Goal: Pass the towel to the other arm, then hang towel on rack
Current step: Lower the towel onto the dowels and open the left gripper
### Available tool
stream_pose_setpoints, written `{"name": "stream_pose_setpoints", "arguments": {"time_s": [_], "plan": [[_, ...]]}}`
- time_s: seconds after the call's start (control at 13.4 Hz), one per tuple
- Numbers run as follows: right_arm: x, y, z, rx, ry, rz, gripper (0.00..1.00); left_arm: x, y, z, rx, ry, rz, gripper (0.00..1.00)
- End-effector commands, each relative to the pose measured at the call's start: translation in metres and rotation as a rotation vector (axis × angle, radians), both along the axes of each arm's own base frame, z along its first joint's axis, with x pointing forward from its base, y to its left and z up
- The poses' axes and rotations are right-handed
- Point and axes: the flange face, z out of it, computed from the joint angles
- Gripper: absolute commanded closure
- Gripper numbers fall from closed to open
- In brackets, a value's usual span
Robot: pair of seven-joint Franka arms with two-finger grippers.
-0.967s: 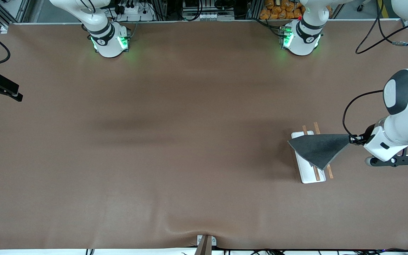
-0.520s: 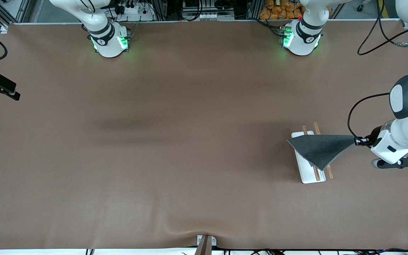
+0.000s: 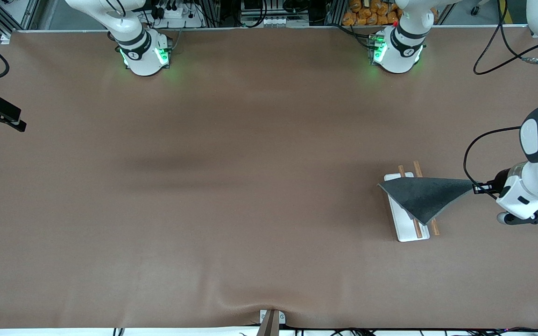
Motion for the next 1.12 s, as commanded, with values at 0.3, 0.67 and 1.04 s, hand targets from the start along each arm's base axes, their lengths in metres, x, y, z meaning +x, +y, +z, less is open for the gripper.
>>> {"name": "stream_pose_setpoints", "arguments": {"time_s": [0.3,0.67,1.04], "plan": [[-0.002,0.0,0.019,-0.032,-0.031,0.005,0.0,0.001,0.018,-0.017,-0.009,0.015,0.009,1.0],[-0.003,-0.005,0.016,-0.031,-0.02,-0.006,0.0,0.003,0.021,-0.023,-0.012,0.007,0.011,1.0],[-0.003,-0.007,0.017,-0.03,-0.023,-0.014,0.0,0.003,0.028,-0.022,-0.012,0.004,0.02,0.51]]}}
